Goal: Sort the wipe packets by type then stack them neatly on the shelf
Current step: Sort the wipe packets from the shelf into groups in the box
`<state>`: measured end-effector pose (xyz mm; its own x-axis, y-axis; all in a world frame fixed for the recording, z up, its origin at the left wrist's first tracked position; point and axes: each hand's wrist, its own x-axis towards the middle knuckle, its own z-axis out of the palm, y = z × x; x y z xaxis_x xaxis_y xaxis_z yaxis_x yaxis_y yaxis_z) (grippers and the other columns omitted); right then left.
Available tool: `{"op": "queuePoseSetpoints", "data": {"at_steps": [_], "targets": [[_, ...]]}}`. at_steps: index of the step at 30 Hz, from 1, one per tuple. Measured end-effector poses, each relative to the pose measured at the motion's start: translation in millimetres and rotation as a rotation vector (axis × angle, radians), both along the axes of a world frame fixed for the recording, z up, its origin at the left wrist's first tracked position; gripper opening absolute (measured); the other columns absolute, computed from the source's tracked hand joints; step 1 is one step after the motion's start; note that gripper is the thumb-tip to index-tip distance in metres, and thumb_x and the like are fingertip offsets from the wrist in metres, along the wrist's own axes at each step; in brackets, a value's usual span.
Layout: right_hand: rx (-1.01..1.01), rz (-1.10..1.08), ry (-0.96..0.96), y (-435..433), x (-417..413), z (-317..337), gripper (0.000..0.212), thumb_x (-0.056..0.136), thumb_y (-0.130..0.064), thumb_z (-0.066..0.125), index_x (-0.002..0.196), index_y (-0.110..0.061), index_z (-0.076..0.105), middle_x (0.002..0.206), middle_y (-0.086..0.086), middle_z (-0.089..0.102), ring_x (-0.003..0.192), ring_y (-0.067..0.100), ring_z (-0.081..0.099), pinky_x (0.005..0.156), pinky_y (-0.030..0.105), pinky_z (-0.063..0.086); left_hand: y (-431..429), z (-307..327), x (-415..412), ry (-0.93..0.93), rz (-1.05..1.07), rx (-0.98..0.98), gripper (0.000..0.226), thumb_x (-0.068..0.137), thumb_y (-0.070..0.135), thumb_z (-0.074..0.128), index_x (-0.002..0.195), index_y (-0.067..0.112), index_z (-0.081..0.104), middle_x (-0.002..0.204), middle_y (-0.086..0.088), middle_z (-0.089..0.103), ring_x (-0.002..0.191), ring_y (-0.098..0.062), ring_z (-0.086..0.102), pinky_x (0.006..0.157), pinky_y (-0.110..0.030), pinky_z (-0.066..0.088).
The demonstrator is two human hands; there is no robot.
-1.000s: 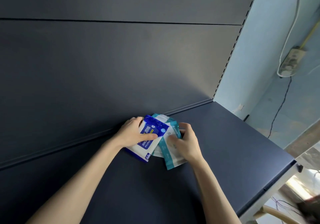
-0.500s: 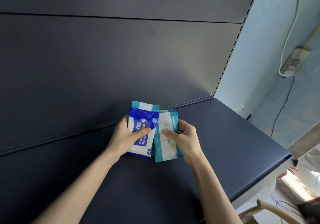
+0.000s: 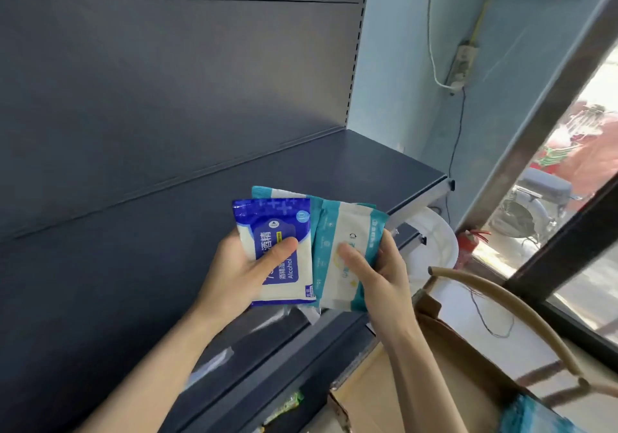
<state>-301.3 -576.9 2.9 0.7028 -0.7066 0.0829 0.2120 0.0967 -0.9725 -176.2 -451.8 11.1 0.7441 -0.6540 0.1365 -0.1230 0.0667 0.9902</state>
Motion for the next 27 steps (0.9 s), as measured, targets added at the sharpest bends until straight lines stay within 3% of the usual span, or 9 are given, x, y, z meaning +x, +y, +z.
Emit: {"op": "queuePoseSetpoints", "data": {"at_steps": [6, 12, 16, 25, 27], "targets": [[0.063, -0.186, 0.057, 23.5, -110.8, -24.1, 0.026, 0.087, -0.012, 0.060, 0.110, -0.021, 0.052, 0.095, -0.008, 0.072, 0.088, 0.014, 0.070, 0.062, 0.022, 0.056, -1.9, -21.2, -93.0, 0.094, -0.148, 0.096, 0.026, 0.074, 0.031, 0.067, 0.094, 0.016, 0.064, 0.082, 0.004, 0.074, 0.074, -0.011, 0.070, 0.060, -0.020, 0.053], [0.098, -0.440, 0.159, 23.5, -222.2, -61.3, 0.026, 0.087, -0.011, 0.063, 0.110, -0.019, 0.055, 0.100, -0.003, 0.071, 0.090, 0.015, 0.069, 0.069, 0.026, 0.056, -38.9, -59.7, -182.6, 0.198, -0.335, 0.213, 0.017, 0.079, 0.014, 0.071, 0.093, 0.017, 0.062, 0.077, 0.007, 0.074, 0.068, -0.007, 0.070, 0.056, -0.016, 0.051], [0.189, -0.601, 0.227, 14.7, -297.0, -90.8, 0.026, 0.086, -0.011, 0.064, 0.110, -0.019, 0.056, 0.102, 0.001, 0.071, 0.090, 0.016, 0.069, 0.068, 0.028, 0.057, -69.3, -97.3, -248.9, 0.248, -0.430, 0.340, 0.022, 0.079, 0.018, 0.073, 0.096, 0.019, 0.059, 0.083, 0.004, 0.072, 0.069, -0.007, 0.070, 0.053, -0.017, 0.051], [0.450, -0.730, 0.334, -29.5, -443.0, -178.1, 0.026, 0.087, -0.004, 0.063, 0.110, -0.013, 0.055, 0.104, 0.008, 0.070, 0.092, 0.022, 0.069, 0.076, 0.036, 0.059, -134.1, -196.0, -393.8, 0.359, -0.561, 0.595, 0.015, 0.082, 0.018, 0.072, 0.092, 0.018, 0.062, 0.088, 0.000, 0.073, 0.077, -0.013, 0.071, 0.070, -0.028, 0.057], [0.510, -0.739, 0.364, -40.2, -462.1, -202.4, 0.025, 0.087, -0.004, 0.063, 0.109, -0.014, 0.055, 0.104, 0.008, 0.069, 0.091, 0.021, 0.069, 0.074, 0.034, 0.059, -145.3, -219.7, -414.9, 0.373, -0.565, 0.635, 0.014, 0.082, 0.018, 0.072, 0.092, 0.019, 0.061, 0.088, 0.002, 0.073, 0.075, -0.010, 0.070, 0.067, -0.024, 0.056]]}}
